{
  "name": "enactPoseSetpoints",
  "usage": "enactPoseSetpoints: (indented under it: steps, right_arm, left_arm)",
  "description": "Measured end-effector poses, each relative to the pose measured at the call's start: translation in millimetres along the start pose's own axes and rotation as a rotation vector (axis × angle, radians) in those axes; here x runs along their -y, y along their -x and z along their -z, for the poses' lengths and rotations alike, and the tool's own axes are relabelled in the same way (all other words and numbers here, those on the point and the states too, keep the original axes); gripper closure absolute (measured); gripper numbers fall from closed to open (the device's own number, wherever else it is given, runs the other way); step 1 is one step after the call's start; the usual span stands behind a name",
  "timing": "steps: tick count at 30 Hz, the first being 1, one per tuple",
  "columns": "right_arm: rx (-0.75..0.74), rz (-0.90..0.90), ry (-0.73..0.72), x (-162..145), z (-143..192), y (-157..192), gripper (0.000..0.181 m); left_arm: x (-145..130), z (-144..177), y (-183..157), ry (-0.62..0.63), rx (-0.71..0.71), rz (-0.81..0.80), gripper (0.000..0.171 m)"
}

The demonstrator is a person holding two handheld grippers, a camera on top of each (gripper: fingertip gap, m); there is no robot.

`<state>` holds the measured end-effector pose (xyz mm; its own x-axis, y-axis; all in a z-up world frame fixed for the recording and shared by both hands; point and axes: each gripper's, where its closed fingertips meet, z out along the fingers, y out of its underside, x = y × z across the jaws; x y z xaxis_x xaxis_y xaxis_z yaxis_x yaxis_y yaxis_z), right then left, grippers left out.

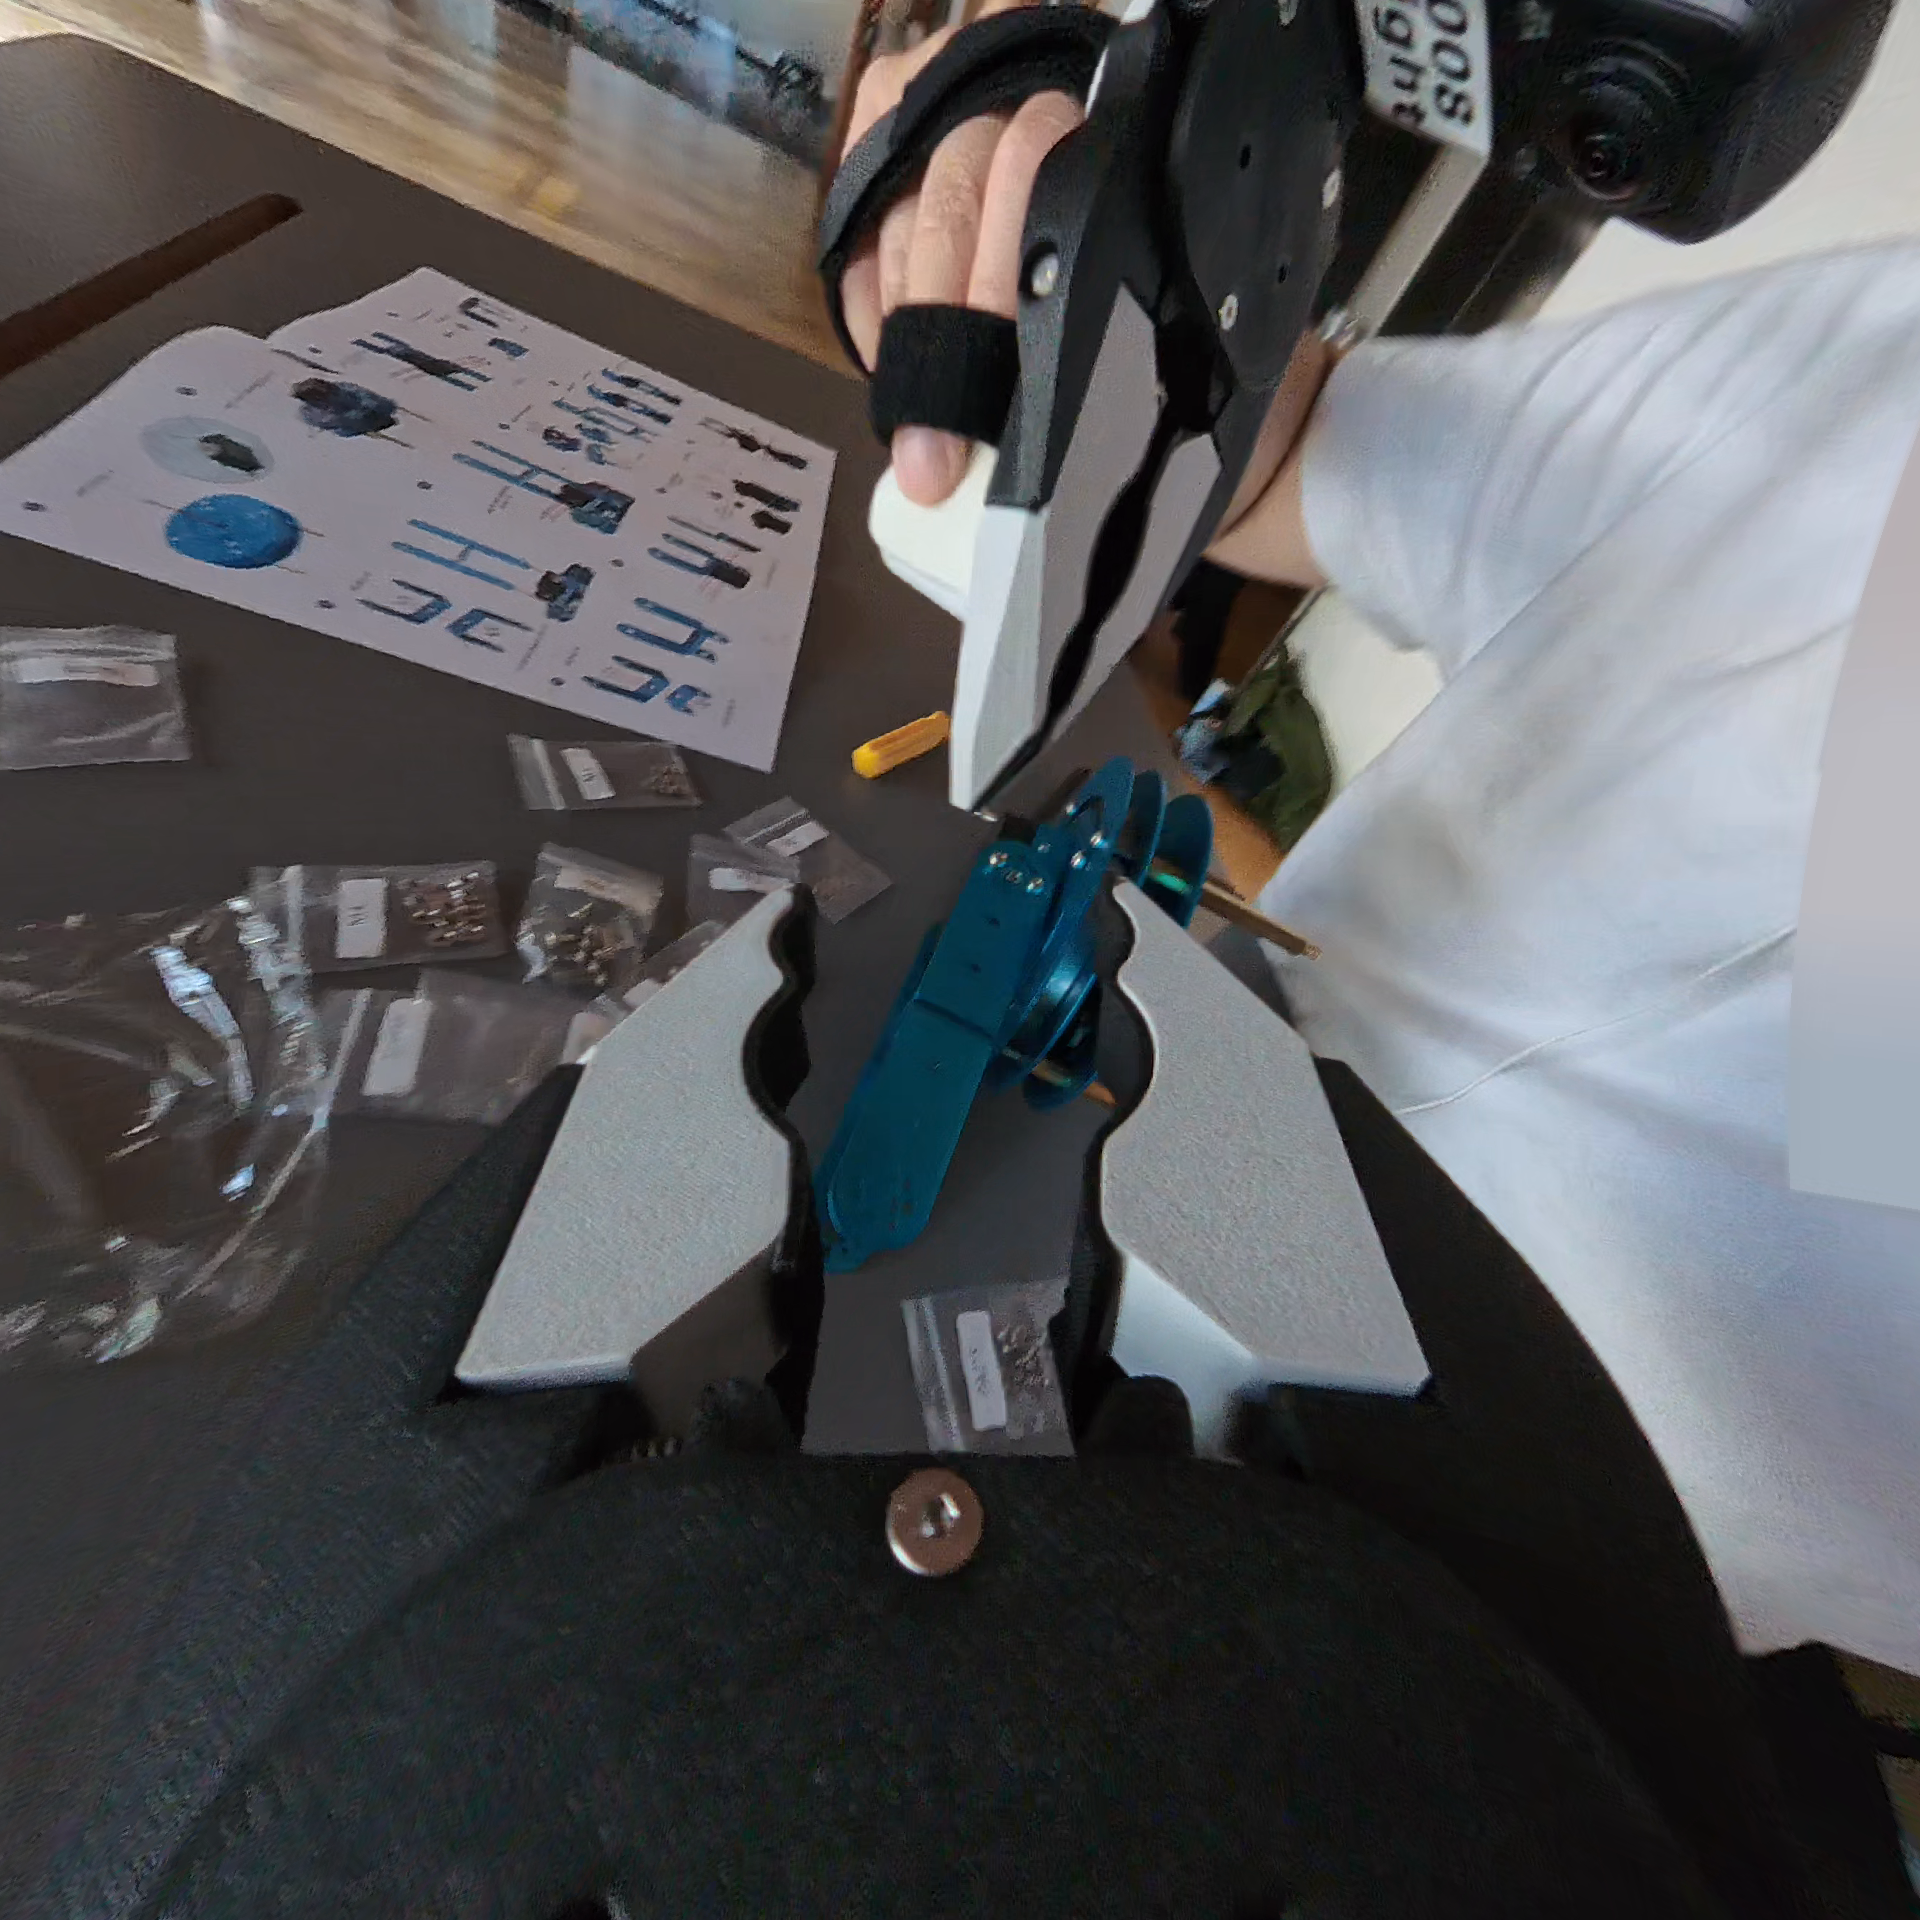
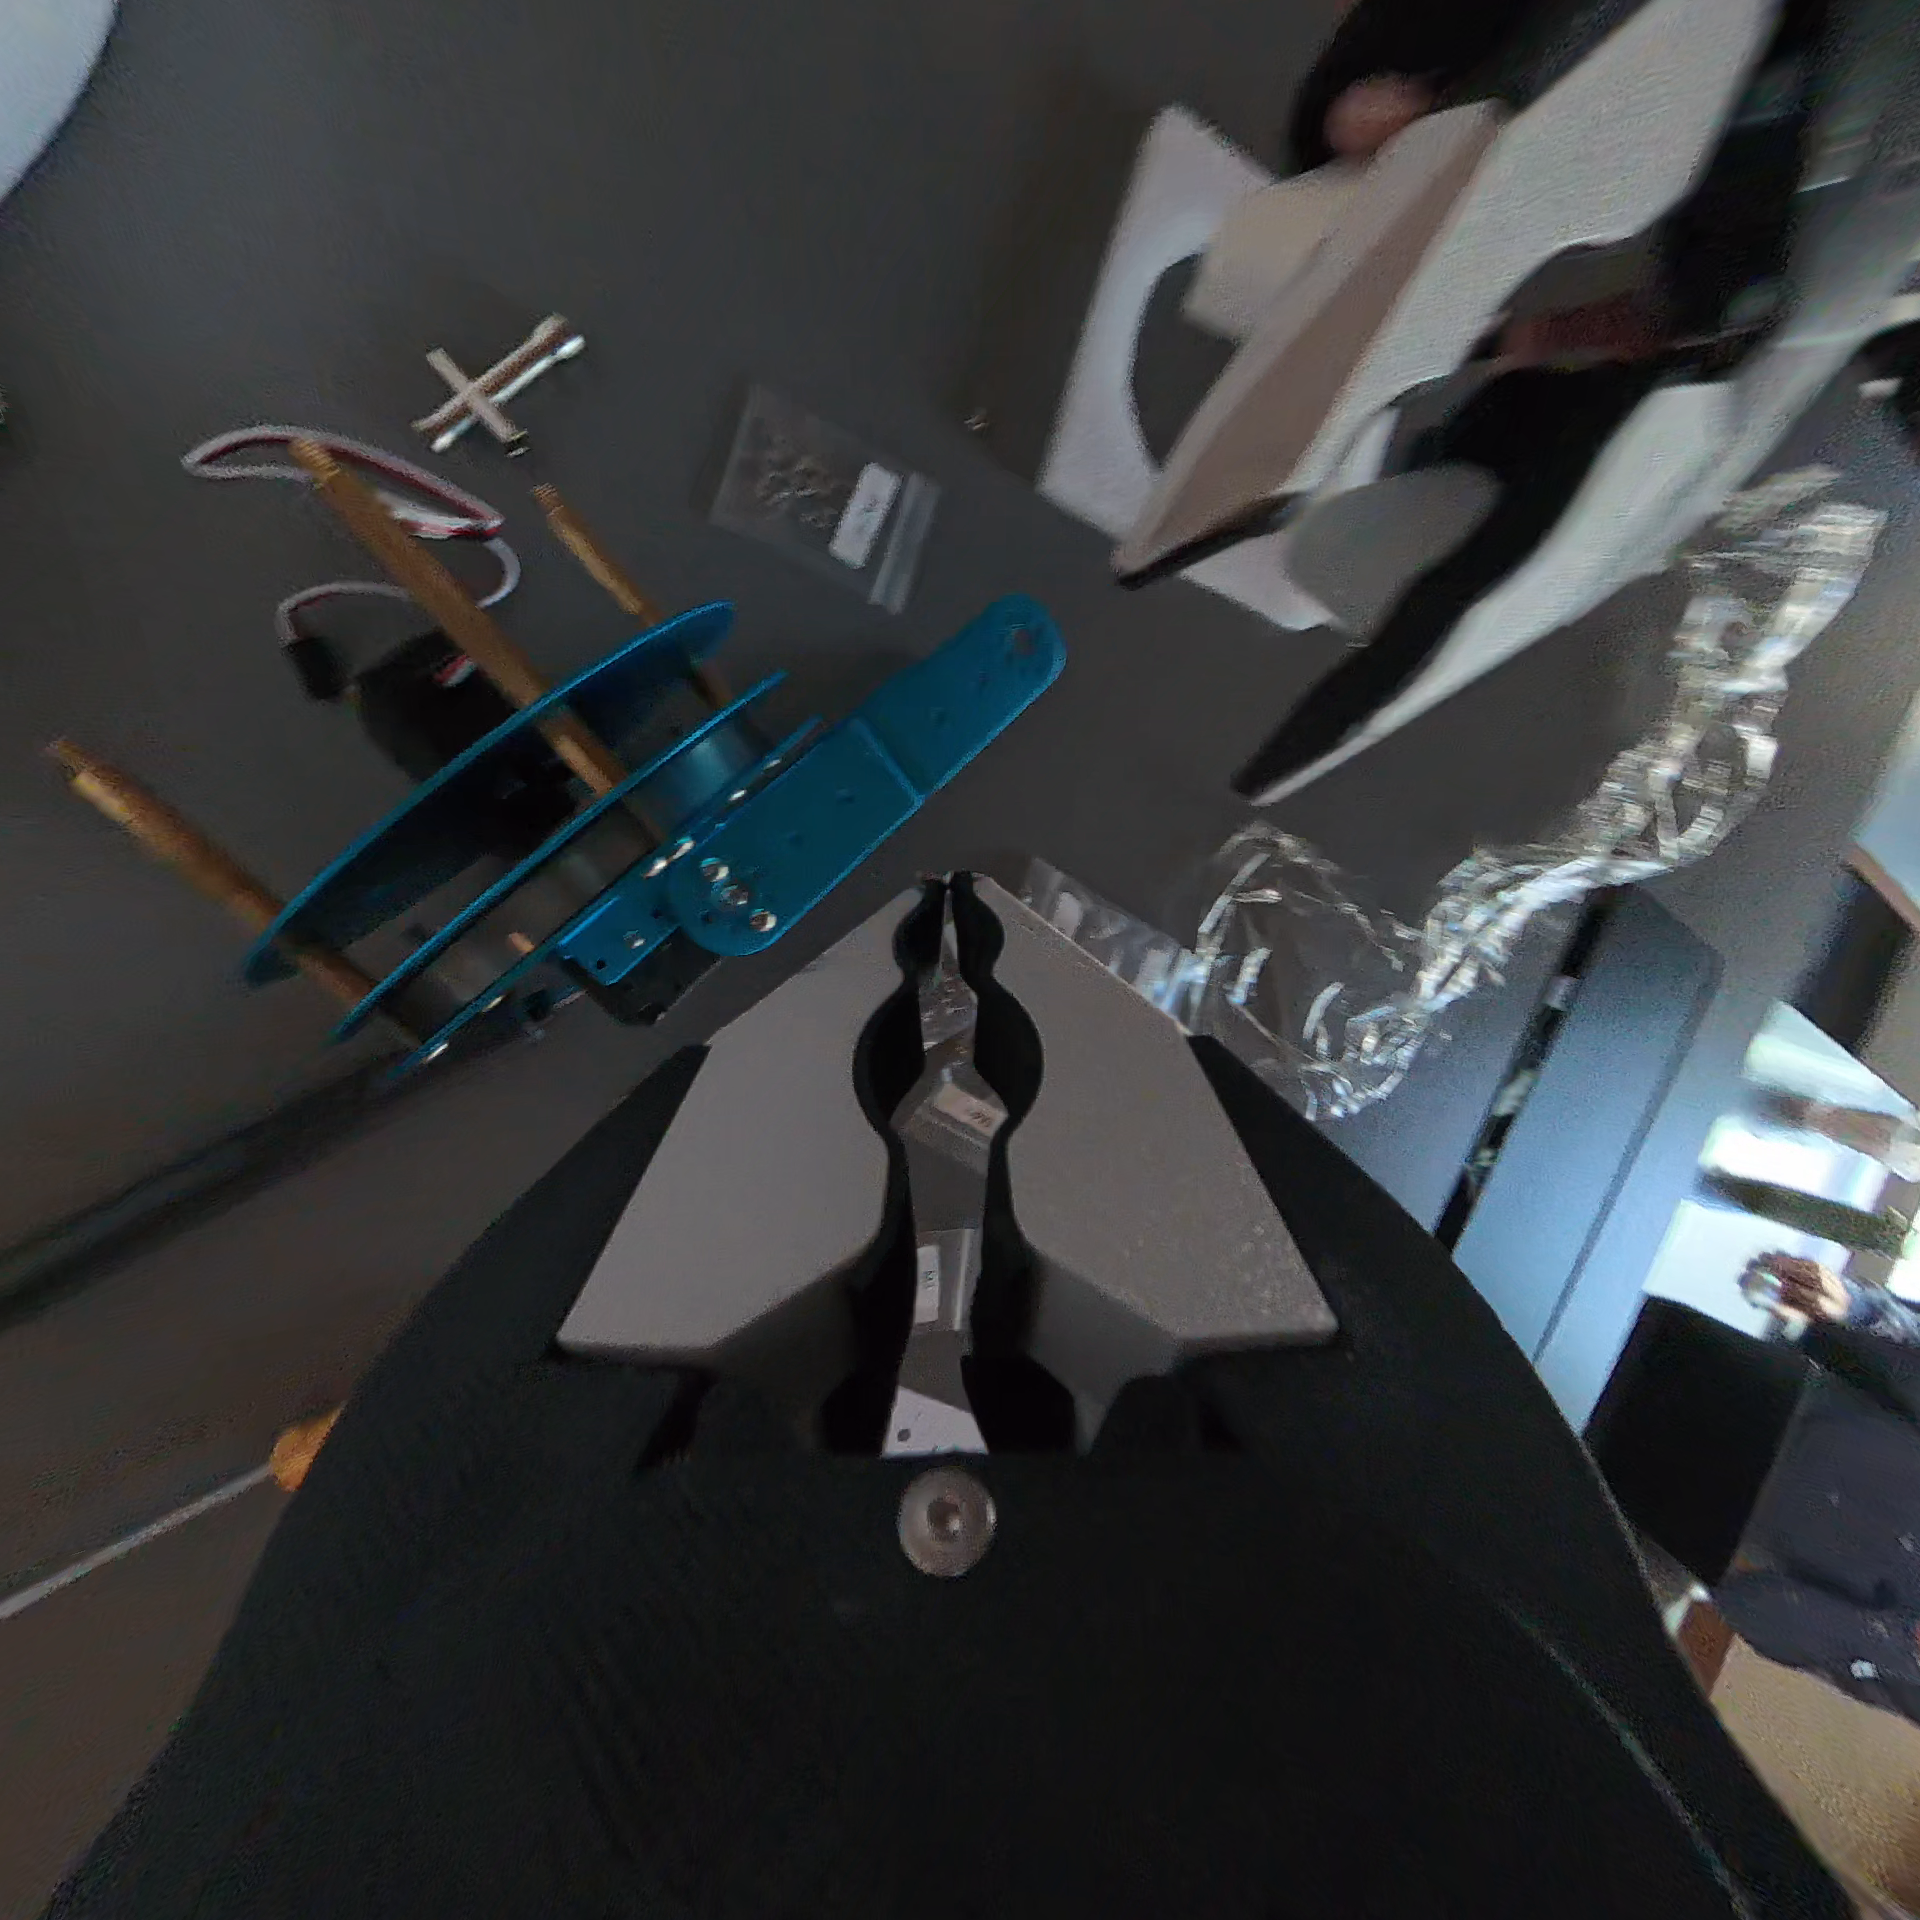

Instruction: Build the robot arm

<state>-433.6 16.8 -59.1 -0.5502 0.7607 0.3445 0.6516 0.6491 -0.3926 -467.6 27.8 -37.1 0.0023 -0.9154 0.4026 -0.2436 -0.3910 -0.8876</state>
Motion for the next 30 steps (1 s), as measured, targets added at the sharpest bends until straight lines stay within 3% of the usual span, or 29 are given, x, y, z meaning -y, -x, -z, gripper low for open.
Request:
enactPoseSetpoints:
  steps: [6,9,13,22,27,30]
  right_arm:
    - [-0.424,-0.192,-0.21,5.2,34.9,-36.7,0.18]
    - [-0.592,-0.214,-0.258,7.7,48.0,-46.4,0.18]
    - [-0.783,-0.149,-0.293,16.0,56.1,-50.1,0.181]
    - [-0.854,-0.145,-0.299,15.8,58.6,-54.9,0.181]
    - [-0.847,-0.133,-0.279,10.4,49.0,-56.4,0.181]
    - [-0.856,-0.134,-0.269,8.0,45.7,-58.5,0.181]
  left_arm:
    - [9.8,-20.9,1.1,-0.06,0.034,-0.024,0.145]
    - [21.3,-21.0,-5.7,-0.114,-0.013,0.064,0.167]
    - [45.4,-15.9,-12.1,-0.256,-0.082,0.189,0.147]
    - [51.2,-19.8,-4.4,-0.268,0.056,0.17,0.159]
    - [47.3,-23.5,5.0,-0.274,0.091,0.192,0.157]
    - [47.4,-23.8,5.5,-0.287,0.085,0.192,0.166]
